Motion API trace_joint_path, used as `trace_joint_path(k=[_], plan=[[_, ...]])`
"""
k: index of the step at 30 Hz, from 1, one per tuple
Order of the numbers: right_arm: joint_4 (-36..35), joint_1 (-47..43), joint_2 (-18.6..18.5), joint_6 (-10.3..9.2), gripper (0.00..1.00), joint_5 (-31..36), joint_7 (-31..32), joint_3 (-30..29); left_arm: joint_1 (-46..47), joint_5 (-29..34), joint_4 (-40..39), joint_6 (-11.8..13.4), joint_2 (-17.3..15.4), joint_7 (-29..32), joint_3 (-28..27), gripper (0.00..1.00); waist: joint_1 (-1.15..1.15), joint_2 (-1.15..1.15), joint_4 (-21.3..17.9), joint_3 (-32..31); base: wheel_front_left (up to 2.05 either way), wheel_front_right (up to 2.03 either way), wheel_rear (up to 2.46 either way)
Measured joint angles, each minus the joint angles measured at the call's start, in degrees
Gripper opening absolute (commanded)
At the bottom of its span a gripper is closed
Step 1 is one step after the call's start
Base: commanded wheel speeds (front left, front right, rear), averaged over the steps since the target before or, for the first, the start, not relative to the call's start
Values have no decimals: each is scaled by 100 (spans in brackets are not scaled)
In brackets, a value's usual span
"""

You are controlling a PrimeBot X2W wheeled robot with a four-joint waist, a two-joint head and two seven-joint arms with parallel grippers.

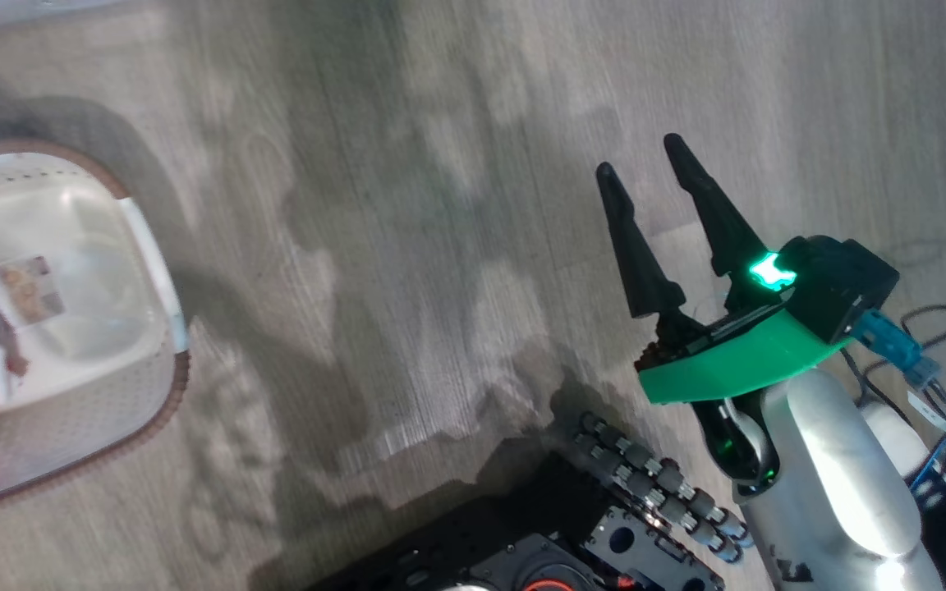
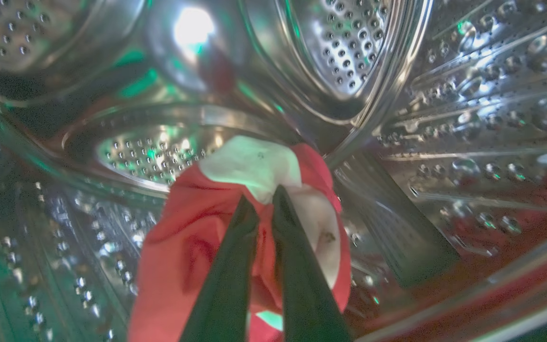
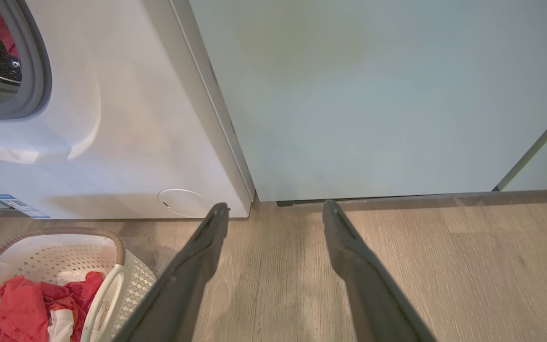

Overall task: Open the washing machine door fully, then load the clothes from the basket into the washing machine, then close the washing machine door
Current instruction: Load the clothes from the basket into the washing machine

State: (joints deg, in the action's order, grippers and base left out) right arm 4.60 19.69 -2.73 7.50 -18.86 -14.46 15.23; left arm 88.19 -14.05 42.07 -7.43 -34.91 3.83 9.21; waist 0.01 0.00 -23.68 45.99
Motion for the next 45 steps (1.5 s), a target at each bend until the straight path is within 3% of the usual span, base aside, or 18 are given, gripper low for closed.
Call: trace_joint_path(k=[6, 11, 14, 29, 30, 37, 45], plan=[[-40, 127, 2, 0, 100, -158, 0, 175, 758, 325, 289, 24, -149, -505, 202, 0, 0, 0, -217, 214, 0, 0, 0], [-57, 160, 2, 0, 100, -240, 0, 203, 1174, 360, 619, 412, -142, -1157, 110, 0, 0, 0, -323, 286, 0, 0, 0], [-57, 160, 2, 0, 100, -240, 0, 202, 1233, 353, 880, 410, -126, -1204, 124, 0, 0, 0, -322, 290, 0, 0, 0], [-68, 161, 2, 0, 100, -240, 0, 224, 1116, 347, 1690, 105, -36, -408, 592, 0, 0, 1, -383, 323, 0, 0, 0], [-68, 162, 2, 0, 100, -240, 0, 222, 1116, 347, 1727, 105, -43, -441, 604, 100, 0, 0, -381, 307, 0, 0, 0], [-15, 196, 3, 0, 100, -219, 0, 149, 956, 168, 1928, 124, 33, -748, 579, 100, 0, 1, -314, 128, 0, 0, 0], [57, 195, 2, 0, 100, 40, 0, -138, 279, -87, 2294, 104, 472, -1113, 604, 100, -1, 0, -83, -323, 0, 0, 0]])
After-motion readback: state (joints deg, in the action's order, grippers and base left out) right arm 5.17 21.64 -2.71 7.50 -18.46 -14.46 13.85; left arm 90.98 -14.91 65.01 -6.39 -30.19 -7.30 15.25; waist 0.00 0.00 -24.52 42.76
